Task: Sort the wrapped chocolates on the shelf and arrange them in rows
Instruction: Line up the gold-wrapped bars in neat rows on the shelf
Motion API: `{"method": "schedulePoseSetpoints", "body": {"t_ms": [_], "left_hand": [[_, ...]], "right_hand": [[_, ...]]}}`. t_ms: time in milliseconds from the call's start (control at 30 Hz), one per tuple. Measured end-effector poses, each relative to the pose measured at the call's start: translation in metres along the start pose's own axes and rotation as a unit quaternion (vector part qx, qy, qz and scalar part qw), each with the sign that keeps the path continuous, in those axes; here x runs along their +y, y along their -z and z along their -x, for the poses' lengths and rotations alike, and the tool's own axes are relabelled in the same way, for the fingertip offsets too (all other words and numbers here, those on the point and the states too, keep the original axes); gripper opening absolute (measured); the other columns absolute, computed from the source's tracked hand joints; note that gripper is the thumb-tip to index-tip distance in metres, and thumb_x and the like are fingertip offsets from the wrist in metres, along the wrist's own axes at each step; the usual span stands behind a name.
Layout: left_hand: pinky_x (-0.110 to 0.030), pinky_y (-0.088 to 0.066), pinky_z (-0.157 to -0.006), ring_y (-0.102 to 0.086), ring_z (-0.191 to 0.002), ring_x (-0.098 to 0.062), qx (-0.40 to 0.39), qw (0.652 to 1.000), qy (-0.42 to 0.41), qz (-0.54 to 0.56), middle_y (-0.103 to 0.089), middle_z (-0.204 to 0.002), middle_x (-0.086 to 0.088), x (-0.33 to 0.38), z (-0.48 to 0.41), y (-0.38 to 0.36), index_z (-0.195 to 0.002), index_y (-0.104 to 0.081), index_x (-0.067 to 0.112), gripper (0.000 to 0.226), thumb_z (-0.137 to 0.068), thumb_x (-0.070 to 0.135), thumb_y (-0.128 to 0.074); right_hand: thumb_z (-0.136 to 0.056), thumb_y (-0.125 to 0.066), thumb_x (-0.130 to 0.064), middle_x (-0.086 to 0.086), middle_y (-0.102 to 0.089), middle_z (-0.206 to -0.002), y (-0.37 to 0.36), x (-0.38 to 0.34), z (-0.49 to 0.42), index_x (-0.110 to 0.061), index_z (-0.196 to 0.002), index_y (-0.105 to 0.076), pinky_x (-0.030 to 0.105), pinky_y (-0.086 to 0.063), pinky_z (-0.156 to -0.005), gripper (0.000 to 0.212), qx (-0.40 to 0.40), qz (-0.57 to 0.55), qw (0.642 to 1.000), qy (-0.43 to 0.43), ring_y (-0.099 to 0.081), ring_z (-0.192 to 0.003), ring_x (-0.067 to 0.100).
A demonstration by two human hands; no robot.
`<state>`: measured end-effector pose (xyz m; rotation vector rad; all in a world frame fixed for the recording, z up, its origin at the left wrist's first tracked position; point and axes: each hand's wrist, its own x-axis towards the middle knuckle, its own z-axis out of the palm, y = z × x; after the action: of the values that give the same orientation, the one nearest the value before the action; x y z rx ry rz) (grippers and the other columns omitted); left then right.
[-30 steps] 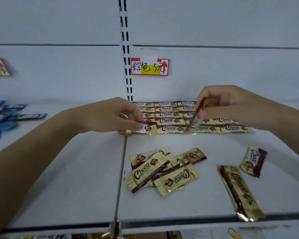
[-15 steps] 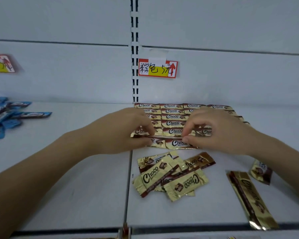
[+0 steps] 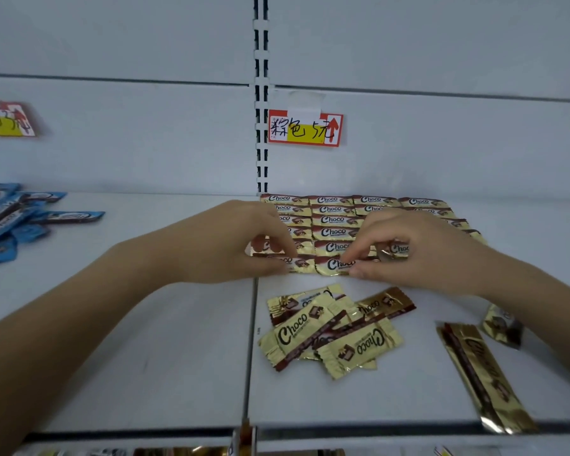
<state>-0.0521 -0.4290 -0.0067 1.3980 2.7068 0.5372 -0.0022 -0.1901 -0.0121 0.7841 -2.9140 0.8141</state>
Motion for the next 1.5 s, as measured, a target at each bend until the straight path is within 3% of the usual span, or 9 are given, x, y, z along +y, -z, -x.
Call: {"method": "schedulePoseSetpoints", "body": {"t_ms": [200, 533, 667, 800, 900, 1067, 1167, 1367, 1500], "left_hand": [[-0.014, -0.044, -0.066, -0.054, -0.079, -0.003, -0.097, 0.99, -0.002, 0.098, -0.058, -0.085, 0.018, 0.014, 0.003, 0.0, -0.095, -0.066, 0.039, 0.038, -0.067, 0.064, -0.065], [-0.008, -0.041, -0.061, -0.052, -0.066, 0.005, -0.114, 0.986, 0.038, 0.119, -0.055, -0.078, 0.019, 0.025, -0.001, -0.006, -0.115, -0.059, 0.029, 0.04, -0.077, 0.029, -0.07], [-0.012, -0.04, -0.058, -0.047, -0.059, 0.001, -0.112, 0.977, 0.049, 0.174, -0.05, -0.065, 0.016, 0.027, -0.002, -0.006, -0.095, -0.062, 0.028, 0.019, -0.08, 0.019, -0.069], [-0.018, -0.043, -0.057, -0.053, -0.058, -0.004, -0.071, 0.97, 0.077, 0.222, -0.057, -0.067, 0.008, 0.034, -0.006, -0.002, -0.081, -0.053, 0.022, 0.016, -0.083, 0.008, -0.061], [-0.018, -0.047, -0.06, -0.058, -0.063, -0.011, -0.043, 0.959, 0.106, 0.258, -0.061, -0.079, -0.007, 0.043, -0.013, 0.001, -0.076, -0.045, 0.015, 0.016, -0.085, 0.003, -0.05], [-0.022, -0.041, -0.058, -0.052, -0.065, -0.01, -0.013, 0.961, 0.105, 0.256, -0.056, -0.076, -0.003, 0.059, -0.033, -0.003, -0.07, -0.041, 0.016, 0.023, -0.085, 0.002, -0.05], [-0.02, -0.04, -0.061, -0.048, -0.065, -0.011, 0.025, 0.961, 0.105, 0.256, -0.053, -0.074, 0.001, 0.068, -0.049, -0.007, -0.074, -0.048, 0.019, 0.021, -0.083, 0.002, -0.056], [-0.03, -0.051, -0.079, -0.062, -0.082, -0.013, 0.057, 0.933, 0.137, 0.327, -0.072, -0.088, -0.001, 0.086, -0.087, -0.016, -0.083, -0.05, 0.014, 0.009, -0.089, 0.013, -0.056], [-0.031, -0.05, -0.079, -0.057, -0.073, -0.013, 0.08, 0.926, 0.14, 0.343, -0.066, -0.087, -0.005, 0.1, -0.104, -0.027, -0.078, -0.047, 0.015, 0.016, -0.087, 0.01, -0.059]], "right_hand": [[-0.064, -0.057, -0.067, -0.022, -0.058, -0.097, 0.0, -0.007, 0.005, -0.052, -0.09, -0.064, 0.022, -0.042, -0.082, 0.03, -0.114, -0.013, 0.993, 0.027, -0.051, -0.097, -0.001], [-0.06, -0.052, -0.08, -0.018, -0.059, -0.1, 0.007, 0.001, 0.015, -0.053, -0.101, -0.059, 0.028, -0.043, -0.084, 0.049, -0.119, 0.009, 0.993, 0.023, -0.052, -0.098, 0.005], [-0.058, -0.056, -0.075, -0.023, -0.058, -0.1, 0.013, 0.003, 0.019, -0.052, -0.092, -0.062, 0.028, -0.041, -0.088, 0.042, -0.13, 0.008, 0.991, 0.005, -0.05, -0.1, 0.002], [-0.06, -0.066, -0.063, -0.008, -0.063, -0.086, 0.02, 0.007, 0.024, -0.039, -0.075, -0.063, 0.04, -0.048, -0.083, 0.029, -0.093, -0.04, 0.995, -0.006, -0.058, -0.086, 0.015], [-0.068, -0.076, -0.036, -0.005, -0.067, -0.074, 0.027, 0.012, 0.029, -0.024, -0.069, -0.054, 0.028, -0.048, -0.064, 0.025, -0.05, -0.184, 0.982, -0.019, -0.06, -0.069, 0.014], [-0.079, -0.059, -0.011, 0.024, -0.061, -0.076, 0.04, 0.022, 0.034, -0.01, -0.072, -0.041, 0.022, -0.045, -0.068, 0.019, -0.035, -0.307, 0.947, -0.085, -0.064, -0.064, 0.011], [-0.084, -0.058, -0.003, 0.011, -0.065, -0.068, 0.047, 0.032, 0.045, -0.011, -0.075, -0.047, 0.021, -0.047, -0.069, 0.017, -0.033, -0.329, 0.935, -0.129, -0.067, -0.082, 0.015], [-0.088, -0.051, 0.003, 0.008, -0.073, -0.082, 0.06, 0.057, 0.07, -0.012, -0.087, -0.056, 0.025, -0.056, -0.069, 0.015, 0.047, -0.344, 0.925, -0.152, -0.068, -0.071, 0.021], [-0.091, -0.05, -0.003, 0.001, -0.065, -0.073, 0.059, 0.071, 0.082, -0.017, -0.088, -0.059, 0.018, -0.043, -0.055, 0.017, 0.155, -0.266, 0.945, -0.108, -0.05, -0.055, 0.014]]}}
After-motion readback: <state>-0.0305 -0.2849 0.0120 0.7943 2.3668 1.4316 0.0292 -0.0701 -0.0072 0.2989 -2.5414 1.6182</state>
